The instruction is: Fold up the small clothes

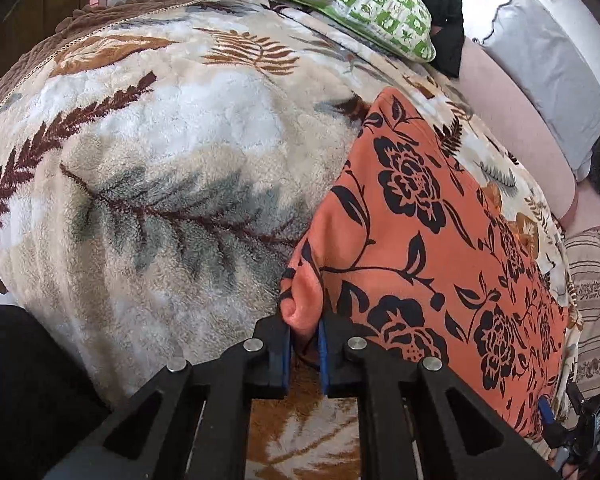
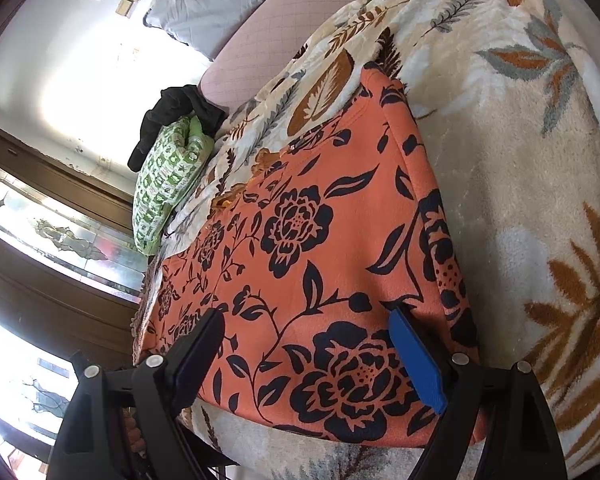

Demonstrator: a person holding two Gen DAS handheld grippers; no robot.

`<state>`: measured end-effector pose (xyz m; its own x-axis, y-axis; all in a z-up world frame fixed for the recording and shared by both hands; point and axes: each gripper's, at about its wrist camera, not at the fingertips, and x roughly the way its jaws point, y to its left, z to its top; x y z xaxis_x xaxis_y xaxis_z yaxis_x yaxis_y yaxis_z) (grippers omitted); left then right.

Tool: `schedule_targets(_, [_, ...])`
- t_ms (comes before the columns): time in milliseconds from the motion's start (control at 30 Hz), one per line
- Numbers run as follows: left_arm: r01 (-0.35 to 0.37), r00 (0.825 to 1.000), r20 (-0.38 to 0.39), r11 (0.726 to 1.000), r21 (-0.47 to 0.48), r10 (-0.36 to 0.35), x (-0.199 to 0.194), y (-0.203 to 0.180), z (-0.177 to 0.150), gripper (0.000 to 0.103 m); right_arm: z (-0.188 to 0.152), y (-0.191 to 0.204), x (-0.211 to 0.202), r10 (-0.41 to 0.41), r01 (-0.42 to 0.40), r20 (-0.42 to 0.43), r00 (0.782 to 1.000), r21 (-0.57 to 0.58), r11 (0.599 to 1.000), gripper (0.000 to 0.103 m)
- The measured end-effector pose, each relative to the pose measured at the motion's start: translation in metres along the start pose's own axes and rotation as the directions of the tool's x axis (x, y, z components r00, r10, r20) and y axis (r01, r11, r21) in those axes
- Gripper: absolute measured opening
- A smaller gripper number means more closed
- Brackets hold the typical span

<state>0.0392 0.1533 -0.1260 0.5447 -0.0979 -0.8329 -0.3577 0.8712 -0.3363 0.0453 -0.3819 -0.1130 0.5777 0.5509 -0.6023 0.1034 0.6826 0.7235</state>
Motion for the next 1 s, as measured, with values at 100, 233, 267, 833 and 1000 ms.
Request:
schedule_targets(100, [0.003,1.0,0.021,1.0,0.024,-0.003,-0.012,-0.005,0.005,0.015,-0.001,0.0,0.001,0.012,-0.012,0.003,1.0,0.006,1.0,0.087])
schedule_targets(233, [-0.004,0.997,0.074,0.999,0.037,0.002,-0.031,-0.007,0.013,0.021,0.0,-0.002,-0.001,0.024,-0.024,0.012,1.0,0.028,0.999,0.086])
schedule_targets(267, [-0.012,0.994,0.105,0.999,0.05,0.006,-0.037,-0.01,0.014,0.021,0.001,-0.003,-0.004,0.031,-0.032,0.016,0.999,0.034,0.999,0.086])
schedule_targets(833, [-0.013,0.995,0.099,0.975,0.221,-0.01,-0.031,-0.04,0.016,0.042,0.038,-0.003,-0.004,0.243,-0.247,0.046,0.969,0.202,0.948,0.086])
schedule_targets(1000, [-0.003,0.995,0.093,0.965,0.263,-0.022,-0.034,-0.05,0.015,0.045,0.055,-0.038,0.014,0.155,-0.182,0.098,0.983,0.396,0.9,0.078])
